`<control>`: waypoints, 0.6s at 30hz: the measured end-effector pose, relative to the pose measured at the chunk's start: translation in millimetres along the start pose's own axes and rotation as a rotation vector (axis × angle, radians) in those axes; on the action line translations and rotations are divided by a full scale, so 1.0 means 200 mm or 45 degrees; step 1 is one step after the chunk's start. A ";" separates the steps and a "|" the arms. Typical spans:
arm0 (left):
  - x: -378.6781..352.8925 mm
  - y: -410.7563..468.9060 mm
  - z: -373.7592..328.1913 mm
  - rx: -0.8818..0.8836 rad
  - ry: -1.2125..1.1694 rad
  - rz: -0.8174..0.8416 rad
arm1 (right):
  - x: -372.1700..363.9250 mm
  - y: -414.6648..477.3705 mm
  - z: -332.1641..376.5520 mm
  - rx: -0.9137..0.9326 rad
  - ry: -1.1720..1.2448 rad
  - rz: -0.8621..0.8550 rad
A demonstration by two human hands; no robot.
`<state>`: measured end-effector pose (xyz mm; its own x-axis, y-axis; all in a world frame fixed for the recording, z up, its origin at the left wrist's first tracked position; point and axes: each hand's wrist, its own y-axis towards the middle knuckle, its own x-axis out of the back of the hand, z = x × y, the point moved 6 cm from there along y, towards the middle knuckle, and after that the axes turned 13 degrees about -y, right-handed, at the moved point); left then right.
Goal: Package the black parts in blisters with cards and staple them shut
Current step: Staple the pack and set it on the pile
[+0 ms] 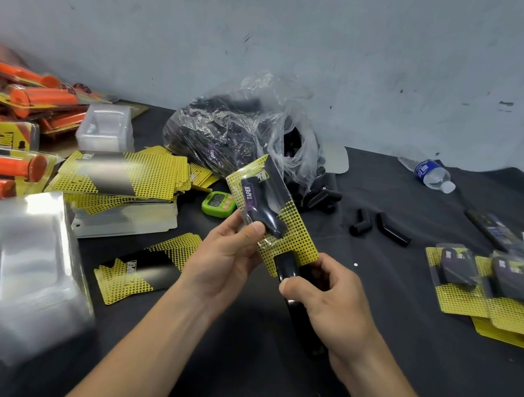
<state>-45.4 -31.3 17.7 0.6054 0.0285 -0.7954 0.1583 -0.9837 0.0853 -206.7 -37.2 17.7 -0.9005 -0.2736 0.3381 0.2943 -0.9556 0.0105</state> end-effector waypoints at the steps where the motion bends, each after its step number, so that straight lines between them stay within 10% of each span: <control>1: 0.01 0.00 0.00 -0.014 0.016 -0.029 | 0.00 0.00 -0.01 -0.020 -0.020 0.052; 7: 0.14 0.00 -0.04 -0.133 0.130 -0.412 | 0.05 0.00 -0.05 -0.329 0.029 0.391; 12: 0.18 0.01 -0.04 0.030 0.215 -0.464 | 0.18 0.04 -0.10 -0.349 -0.425 -0.036; 18: 0.08 -0.02 0.00 0.147 0.189 -0.236 | 0.18 -0.07 0.12 0.331 -0.648 -0.632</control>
<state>-36.7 -26.3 5.3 0.6835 0.2278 -0.6935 0.1923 -0.9727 -0.1300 -236.7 -31.1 52.0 -0.7067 0.3264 0.6277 0.0154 -0.8799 0.4749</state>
